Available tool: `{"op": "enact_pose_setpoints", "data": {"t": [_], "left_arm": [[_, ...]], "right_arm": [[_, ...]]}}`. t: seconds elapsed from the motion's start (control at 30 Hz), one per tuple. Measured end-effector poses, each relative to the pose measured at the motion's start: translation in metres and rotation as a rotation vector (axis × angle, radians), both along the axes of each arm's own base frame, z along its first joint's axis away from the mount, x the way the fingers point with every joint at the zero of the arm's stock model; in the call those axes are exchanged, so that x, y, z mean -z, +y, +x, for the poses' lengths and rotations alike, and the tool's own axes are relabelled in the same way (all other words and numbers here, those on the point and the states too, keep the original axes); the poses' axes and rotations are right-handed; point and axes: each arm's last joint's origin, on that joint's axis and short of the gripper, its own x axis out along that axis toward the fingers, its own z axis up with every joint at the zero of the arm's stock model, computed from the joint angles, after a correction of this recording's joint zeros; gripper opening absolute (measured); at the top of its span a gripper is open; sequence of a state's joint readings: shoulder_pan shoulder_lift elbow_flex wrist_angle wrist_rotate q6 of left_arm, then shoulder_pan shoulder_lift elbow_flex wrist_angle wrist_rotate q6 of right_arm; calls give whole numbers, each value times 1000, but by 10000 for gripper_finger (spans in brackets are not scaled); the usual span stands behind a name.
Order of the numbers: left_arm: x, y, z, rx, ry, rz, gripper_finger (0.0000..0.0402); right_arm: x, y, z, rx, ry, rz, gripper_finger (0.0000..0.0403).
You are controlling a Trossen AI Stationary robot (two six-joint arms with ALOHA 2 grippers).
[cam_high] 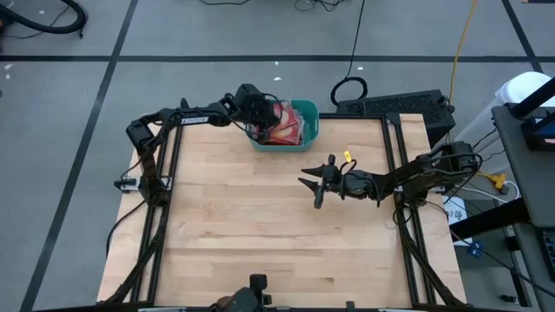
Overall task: Sort popcorn bags into baskets
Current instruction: Put the red popcorn bag into the green bin, then adjust the red popcorn bags in the green bin
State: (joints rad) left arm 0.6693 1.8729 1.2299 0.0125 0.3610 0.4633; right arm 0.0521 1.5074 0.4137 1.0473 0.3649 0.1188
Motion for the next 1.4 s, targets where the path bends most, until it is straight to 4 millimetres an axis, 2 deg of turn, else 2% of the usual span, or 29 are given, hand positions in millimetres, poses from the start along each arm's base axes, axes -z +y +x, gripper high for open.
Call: {"op": "enact_pose_setpoints", "data": {"t": [0.27,0.5,0.63,0.77,0.9,1.0,1.1,1.4], "left_arm": [[-3,2,-2,-3,-24,-23,60],[-33,-7,-7,4,-90,5,60],[-41,-21,-8,106,-95,-56,60],[-29,-40,-2,202,-10,-133,60],[-16,-60,7,226,111,-88,60],[-14,-68,12,175,181,-3,60],[-14,-69,13,125,224,65,60],[-5,-65,5,129,251,31,60]], "right_arm": [[0,0,0,0,0,0,141],[0,0,0,0,4,0,141],[0,0,0,0,5,0,141],[0,0,0,1,5,0,141],[0,0,0,1,5,0,141],[0,0,0,1,5,0,141],[0,0,0,3,1,14,141],[1,0,0,4,-4,28,141]]}}
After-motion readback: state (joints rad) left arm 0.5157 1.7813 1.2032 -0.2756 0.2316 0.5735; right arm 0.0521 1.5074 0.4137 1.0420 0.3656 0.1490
